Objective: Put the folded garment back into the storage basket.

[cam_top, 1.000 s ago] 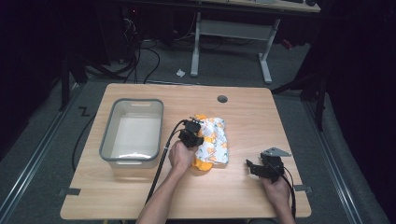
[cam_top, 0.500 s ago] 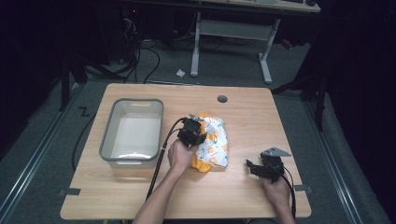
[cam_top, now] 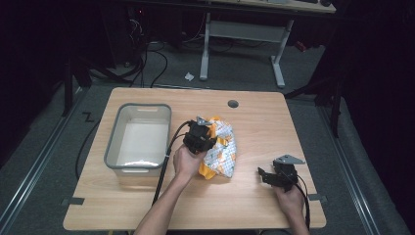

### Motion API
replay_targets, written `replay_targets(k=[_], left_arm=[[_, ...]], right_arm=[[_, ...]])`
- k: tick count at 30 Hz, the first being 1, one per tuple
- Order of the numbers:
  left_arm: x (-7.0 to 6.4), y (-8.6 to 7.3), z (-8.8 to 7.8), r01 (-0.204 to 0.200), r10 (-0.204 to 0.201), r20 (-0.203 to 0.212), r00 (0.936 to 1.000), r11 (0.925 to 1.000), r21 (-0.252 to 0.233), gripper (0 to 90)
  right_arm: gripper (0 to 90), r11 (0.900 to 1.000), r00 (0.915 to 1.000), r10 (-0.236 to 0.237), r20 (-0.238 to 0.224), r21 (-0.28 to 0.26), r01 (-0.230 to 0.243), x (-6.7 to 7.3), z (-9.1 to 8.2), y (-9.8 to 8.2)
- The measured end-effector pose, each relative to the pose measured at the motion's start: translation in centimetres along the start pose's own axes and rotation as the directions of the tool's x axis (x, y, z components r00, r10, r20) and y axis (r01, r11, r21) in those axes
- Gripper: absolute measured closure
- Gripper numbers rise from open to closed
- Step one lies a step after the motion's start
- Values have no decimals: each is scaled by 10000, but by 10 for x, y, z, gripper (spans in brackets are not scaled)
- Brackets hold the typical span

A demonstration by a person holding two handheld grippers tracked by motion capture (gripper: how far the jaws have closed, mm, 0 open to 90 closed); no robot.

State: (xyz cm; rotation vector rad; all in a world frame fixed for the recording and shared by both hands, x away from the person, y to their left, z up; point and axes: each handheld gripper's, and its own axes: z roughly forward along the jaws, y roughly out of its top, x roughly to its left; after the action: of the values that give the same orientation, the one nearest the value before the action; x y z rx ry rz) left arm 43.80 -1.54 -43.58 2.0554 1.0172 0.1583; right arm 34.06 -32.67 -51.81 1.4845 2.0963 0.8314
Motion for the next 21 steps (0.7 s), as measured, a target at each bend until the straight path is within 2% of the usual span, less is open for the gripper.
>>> replay_targets(k=[13,21], left_arm=[[2,1,-23,-77,84,331,9994,9998,-200,754],[5,5,-37,-262,269,335,9991,9995,-198,754]], right_arm=[[292,10000,10000,-3,-2,10,3,0,0,0],[292,10000,10000,-1,-1,10,1,0,0,0]])
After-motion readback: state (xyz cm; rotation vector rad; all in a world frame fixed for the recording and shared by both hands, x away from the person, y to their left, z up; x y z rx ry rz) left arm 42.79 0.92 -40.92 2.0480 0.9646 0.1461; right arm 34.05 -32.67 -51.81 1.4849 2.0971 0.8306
